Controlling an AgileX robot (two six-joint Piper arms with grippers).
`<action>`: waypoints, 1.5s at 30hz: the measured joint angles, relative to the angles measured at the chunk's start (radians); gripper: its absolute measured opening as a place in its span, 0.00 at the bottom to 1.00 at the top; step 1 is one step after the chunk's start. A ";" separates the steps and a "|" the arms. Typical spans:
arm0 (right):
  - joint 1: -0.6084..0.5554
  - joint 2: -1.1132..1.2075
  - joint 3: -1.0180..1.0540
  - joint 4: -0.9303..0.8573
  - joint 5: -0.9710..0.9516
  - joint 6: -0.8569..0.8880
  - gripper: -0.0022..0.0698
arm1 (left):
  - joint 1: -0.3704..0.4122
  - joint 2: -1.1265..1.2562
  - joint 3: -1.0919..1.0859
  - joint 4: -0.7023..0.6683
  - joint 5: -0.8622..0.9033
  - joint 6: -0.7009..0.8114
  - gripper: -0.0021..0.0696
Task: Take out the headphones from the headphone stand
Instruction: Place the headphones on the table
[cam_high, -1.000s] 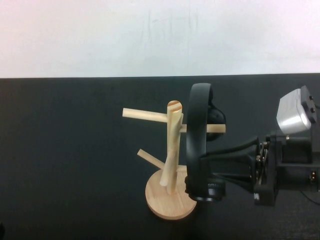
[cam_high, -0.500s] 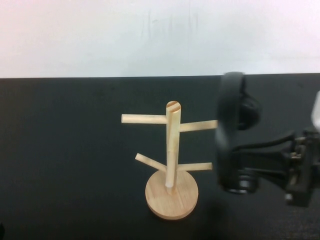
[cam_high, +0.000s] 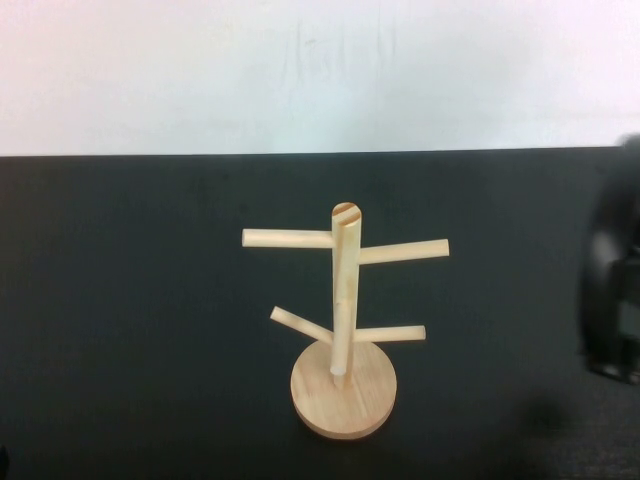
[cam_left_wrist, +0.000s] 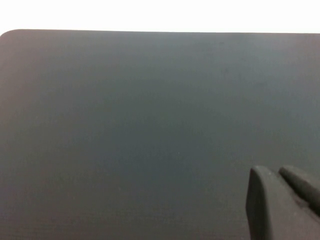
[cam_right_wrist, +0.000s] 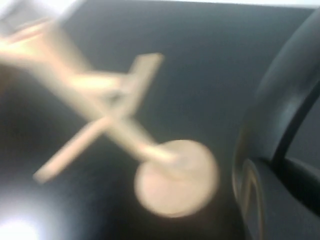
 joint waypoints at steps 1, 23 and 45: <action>-0.013 0.004 0.000 -0.034 -0.034 0.066 0.06 | 0.000 0.000 0.000 0.000 0.000 0.000 0.03; -0.029 0.548 0.000 -0.075 -0.174 0.240 0.03 | 0.000 0.000 0.000 0.000 0.000 0.000 0.03; -0.029 0.021 -0.002 -0.006 0.076 -0.094 0.34 | 0.000 0.000 0.000 0.000 0.000 0.000 0.03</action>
